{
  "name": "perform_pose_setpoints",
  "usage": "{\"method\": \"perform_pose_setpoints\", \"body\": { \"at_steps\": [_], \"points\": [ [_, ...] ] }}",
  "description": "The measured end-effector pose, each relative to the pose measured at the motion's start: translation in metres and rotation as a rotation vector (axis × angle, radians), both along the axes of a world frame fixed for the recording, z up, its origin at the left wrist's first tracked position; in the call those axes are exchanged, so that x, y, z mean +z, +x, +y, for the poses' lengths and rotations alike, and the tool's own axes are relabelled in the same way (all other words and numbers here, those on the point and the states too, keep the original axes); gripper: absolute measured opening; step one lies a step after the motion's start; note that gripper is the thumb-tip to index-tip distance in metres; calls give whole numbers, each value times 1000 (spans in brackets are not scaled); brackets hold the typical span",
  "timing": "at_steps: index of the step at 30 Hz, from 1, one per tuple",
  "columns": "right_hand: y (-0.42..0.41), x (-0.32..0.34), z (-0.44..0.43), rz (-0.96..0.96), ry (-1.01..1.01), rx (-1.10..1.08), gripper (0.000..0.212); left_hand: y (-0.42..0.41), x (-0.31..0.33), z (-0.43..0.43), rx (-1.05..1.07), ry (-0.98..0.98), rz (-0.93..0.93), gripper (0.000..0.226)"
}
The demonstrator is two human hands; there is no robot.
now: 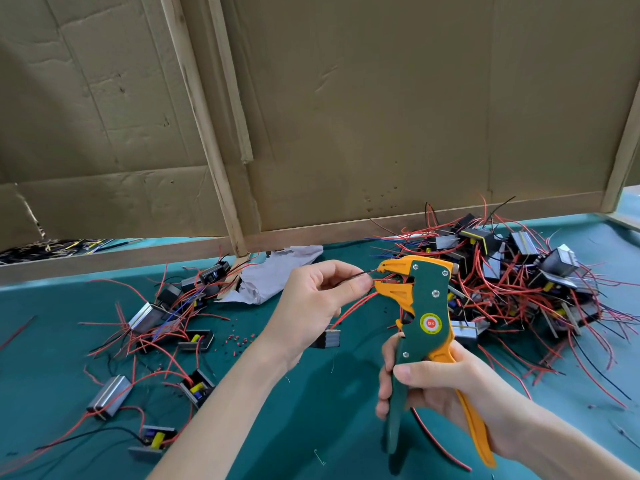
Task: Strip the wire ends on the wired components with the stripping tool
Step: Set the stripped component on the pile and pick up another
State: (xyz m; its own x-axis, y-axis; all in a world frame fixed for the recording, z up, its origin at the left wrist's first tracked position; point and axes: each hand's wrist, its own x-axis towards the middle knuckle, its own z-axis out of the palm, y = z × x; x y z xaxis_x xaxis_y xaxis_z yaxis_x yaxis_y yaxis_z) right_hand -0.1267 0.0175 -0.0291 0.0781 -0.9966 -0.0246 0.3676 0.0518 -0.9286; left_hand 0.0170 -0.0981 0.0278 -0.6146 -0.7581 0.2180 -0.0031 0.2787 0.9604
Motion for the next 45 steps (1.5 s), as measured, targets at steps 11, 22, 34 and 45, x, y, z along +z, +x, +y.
{"method": "perform_pose_setpoints", "body": {
  "at_steps": [11, 22, 34, 45],
  "points": [
    [4, 1, 2, 87, 11, -67, 25, 7, 5, -7, -92, -29, -96, 12],
    [21, -9, 7, 145, 88, -364, 37, 7, -3, -12, -134, 7, -194, 10],
    [13, -7, -4, -374, 204, -154, 15, -44, 47, -23, 213, -650, -208, 23],
    [11, -9, -8, -428, 214, -145, 26, -138, 48, 13, -168, -293, -134, 46]
  ]
}}
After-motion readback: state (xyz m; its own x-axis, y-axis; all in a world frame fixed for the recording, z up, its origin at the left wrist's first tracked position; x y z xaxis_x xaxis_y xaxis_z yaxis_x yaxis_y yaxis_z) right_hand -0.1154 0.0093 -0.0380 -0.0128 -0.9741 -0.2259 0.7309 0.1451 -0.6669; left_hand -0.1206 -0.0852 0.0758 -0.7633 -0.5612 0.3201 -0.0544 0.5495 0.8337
